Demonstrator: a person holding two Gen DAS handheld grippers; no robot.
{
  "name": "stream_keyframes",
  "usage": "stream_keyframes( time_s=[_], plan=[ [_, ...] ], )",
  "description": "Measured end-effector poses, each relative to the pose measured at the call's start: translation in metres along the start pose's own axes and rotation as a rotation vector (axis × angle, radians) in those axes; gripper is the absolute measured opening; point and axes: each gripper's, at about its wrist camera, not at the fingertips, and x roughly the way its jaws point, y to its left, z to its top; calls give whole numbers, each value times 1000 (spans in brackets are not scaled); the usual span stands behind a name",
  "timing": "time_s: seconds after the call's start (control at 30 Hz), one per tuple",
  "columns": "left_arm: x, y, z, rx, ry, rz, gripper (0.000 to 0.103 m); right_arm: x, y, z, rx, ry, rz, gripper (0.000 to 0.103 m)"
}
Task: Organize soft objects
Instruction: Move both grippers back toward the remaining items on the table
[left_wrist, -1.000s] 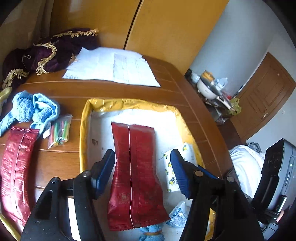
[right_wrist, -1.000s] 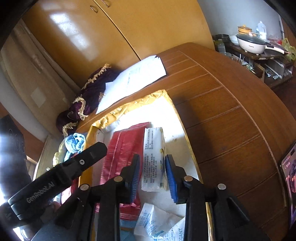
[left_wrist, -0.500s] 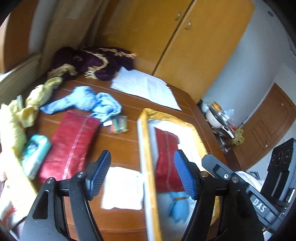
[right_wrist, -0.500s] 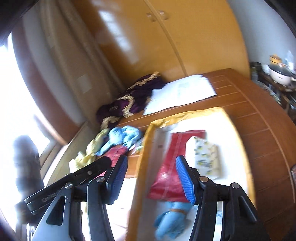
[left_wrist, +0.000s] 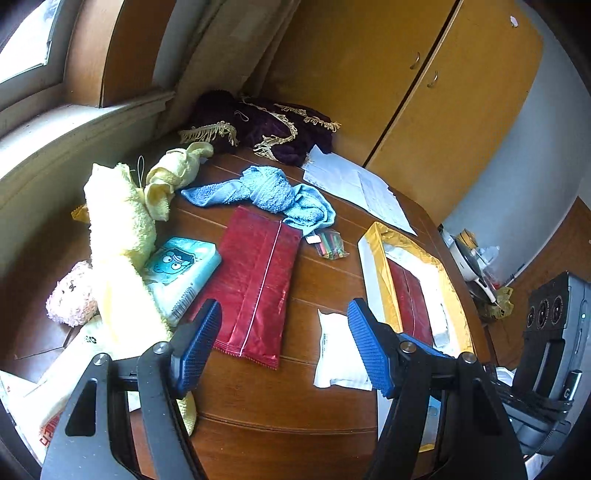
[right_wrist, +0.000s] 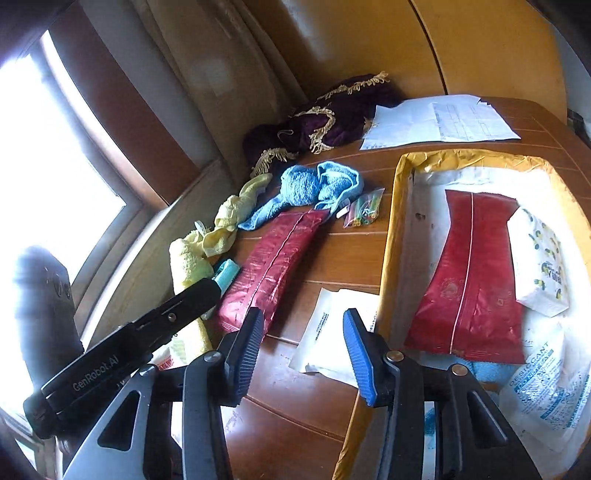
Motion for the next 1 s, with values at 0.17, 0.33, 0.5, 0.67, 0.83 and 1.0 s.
stream_keyframes(
  time_s=[0.17, 0.33, 0.5, 0.67, 0.83, 1.0],
  plan=[
    [3, 5, -3, -23, 17, -12, 70, 17, 2, -3, -15, 30, -54, 29],
    [5, 5, -6, -21, 16, -16, 70, 21, -1, -4, -8, 12, -117, 18],
    [8, 5, -7, -21, 29, -19, 70, 20, -7, -3, 27, 8, -106, 13],
    [10, 4, -9, -18, 40, -19, 70, 20, -8, -3, 44, 1, -109, 12],
    [11, 4, -11, -19, 43, -22, 70, 18, -12, -1, 65, -14, -143, 12],
    [12, 5, -11, -17, 42, -25, 70, 16, -18, 1, 89, -16, -129, 14]
  ],
)
